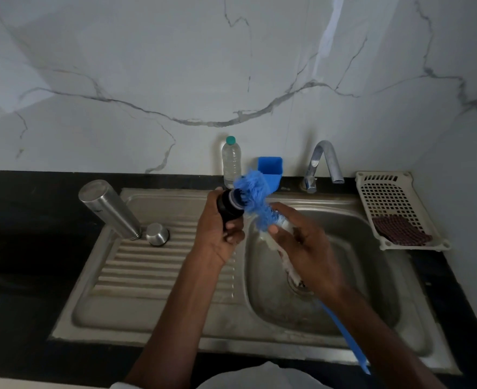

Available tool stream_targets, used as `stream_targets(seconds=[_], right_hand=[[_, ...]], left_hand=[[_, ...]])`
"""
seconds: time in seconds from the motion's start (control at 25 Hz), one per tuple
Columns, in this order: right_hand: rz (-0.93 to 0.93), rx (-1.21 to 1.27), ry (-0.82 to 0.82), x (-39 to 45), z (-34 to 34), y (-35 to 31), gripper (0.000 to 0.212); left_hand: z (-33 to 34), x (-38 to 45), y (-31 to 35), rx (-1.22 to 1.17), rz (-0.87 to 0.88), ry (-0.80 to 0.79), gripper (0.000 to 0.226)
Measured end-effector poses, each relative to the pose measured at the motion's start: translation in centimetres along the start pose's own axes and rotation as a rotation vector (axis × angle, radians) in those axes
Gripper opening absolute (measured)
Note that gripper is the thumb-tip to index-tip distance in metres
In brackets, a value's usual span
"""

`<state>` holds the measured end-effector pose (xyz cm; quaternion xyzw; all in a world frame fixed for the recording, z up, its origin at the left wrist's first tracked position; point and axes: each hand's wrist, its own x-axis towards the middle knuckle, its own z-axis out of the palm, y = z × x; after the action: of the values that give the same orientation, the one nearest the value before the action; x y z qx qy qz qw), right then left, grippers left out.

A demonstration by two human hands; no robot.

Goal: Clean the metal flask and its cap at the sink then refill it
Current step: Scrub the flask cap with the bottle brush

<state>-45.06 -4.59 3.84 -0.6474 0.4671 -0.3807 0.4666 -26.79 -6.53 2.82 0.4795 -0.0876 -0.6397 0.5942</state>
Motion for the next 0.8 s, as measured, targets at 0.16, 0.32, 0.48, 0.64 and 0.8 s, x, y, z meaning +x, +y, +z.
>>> stream_targets(seconds=[0.16,0.32,0.48,0.64,0.8], right_hand=[[-0.149,-0.618,-0.040,-1.3,-1.2,-1.2,0.047],[-0.163,-0.596,0.056,-0.8,1.3,-0.7,0.048],[0.166,0.041,0.071,0.3,0.4,0.1,0.038],[0.161,-0.015,0.057,-0.1,1.1,-0.5,0.040],[0.102,-0.134,0.036,-1.8,2.0,-0.9,0.042]], left_hand=[[-0.4,-0.3,-1.7,0.426,0.045,0.198,0.037],[-1.3,-1.1,-2.3,0.180,0.032,0.046,0.057],[-1.9,-1.6,-2.6,0.199,0.135,-0.141,0.055],[-1.8,-0.9,-3.3,0.402,0.259,-0.035,0.056],[-2.2,-0.1,-2.8,-0.078,0.075,-0.004,0.034]])
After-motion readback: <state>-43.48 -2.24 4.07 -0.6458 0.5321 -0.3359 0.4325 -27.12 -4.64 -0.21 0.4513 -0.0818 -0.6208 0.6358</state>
